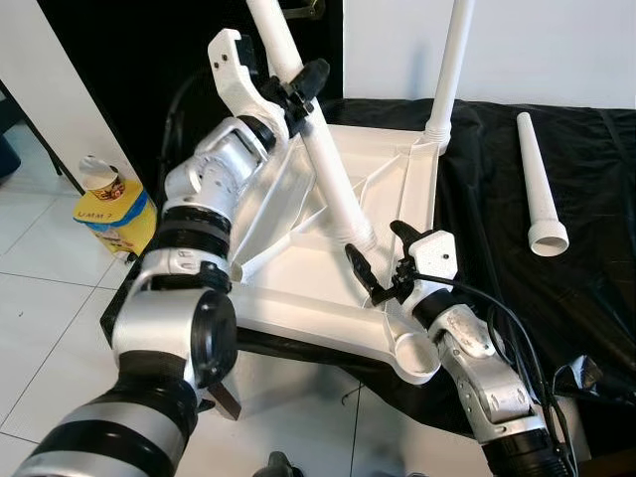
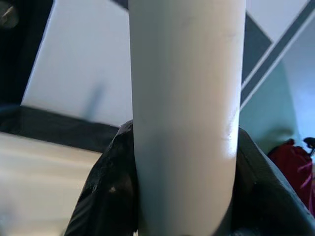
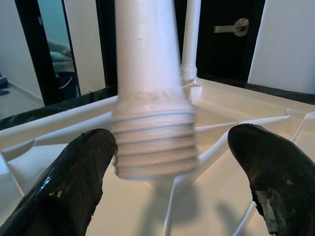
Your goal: Building children table
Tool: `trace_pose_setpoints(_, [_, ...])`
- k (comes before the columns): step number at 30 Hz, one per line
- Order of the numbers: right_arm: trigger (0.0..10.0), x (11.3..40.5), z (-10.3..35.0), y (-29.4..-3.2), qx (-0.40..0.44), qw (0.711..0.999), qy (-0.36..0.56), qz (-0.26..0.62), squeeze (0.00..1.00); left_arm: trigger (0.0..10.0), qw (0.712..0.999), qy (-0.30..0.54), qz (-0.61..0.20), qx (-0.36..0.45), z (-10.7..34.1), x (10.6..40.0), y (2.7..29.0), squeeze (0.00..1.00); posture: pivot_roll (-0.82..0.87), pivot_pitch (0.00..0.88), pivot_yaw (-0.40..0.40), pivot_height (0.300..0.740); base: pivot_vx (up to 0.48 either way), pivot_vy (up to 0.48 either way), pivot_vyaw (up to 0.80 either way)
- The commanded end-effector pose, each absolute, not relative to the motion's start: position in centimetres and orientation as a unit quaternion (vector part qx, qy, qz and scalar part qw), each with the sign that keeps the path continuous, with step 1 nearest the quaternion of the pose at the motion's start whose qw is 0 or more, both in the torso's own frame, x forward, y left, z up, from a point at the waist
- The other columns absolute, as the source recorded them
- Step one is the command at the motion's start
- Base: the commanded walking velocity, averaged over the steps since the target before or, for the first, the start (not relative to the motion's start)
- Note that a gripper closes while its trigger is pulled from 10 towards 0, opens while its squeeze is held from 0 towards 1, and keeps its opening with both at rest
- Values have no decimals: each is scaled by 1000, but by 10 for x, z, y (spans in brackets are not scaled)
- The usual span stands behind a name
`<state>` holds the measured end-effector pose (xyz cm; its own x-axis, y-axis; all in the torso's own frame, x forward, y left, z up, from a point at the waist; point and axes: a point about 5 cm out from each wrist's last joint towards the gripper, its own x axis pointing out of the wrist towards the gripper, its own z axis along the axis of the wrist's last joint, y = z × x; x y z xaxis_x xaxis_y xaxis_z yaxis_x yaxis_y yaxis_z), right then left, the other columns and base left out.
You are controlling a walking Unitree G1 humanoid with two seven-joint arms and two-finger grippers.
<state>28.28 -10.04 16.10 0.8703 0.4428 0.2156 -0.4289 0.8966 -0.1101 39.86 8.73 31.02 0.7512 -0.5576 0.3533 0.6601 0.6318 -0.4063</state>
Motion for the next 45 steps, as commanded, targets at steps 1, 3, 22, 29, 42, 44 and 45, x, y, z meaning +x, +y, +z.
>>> trace_pose_setpoints(1, [10000, 284, 166, -99, -33, 965, -120, 229, 0, 10000, 868, -147, -410, -238, 324, 389, 82, 0, -32, 17, 35, 740, 0, 0, 0])
trace_pose_setpoints(3, [10000, 289, 172, -95, -37, 965, -119, 233, 0, 10000, 867, -162, -420, -212, 326, 381, 73, 0, -29, 15, 28, 740, 0, 0, 0])
trace_pose_setpoints(22, [0, 325, 182, -80, -59, 970, -73, 225, 0, 10000, 838, -211, -492, -103, 314, 319, -1, 0, -8, 7, 10, 740, 0, 0, 0])
trace_pose_setpoints(29, [0, 324, 179, -86, -62, 974, -67, 209, 0, 10000, 829, -213, -504, -110, 314, 308, -8, 0, -19, 21, 18, 740, 0, 0, 0])
trace_pose_setpoints(42, [10000, 329, 176, -95, 64, 987, -40, 145, 0, 10000, 809, -255, -525, -69, 324, 292, -17, 1000, -7, 9, 13, 740, 0, 0, 0])
trace_pose_setpoints(44, [10000, 330, 175, -96, 90, 986, -36, 133, 0, 10000, 810, -272, -518, -40, 326, 290, -17, 0, -6, 8, 12, 740, 0, 0, 0])
trace_pose_setpoints(45, [10000, 331, 175, -99, 121, 986, -32, 114, 0, 10000, 812, -296, -503, -10, 329, 288, -17, 0, 3, 3, 5, 740, 0, 0, 0])
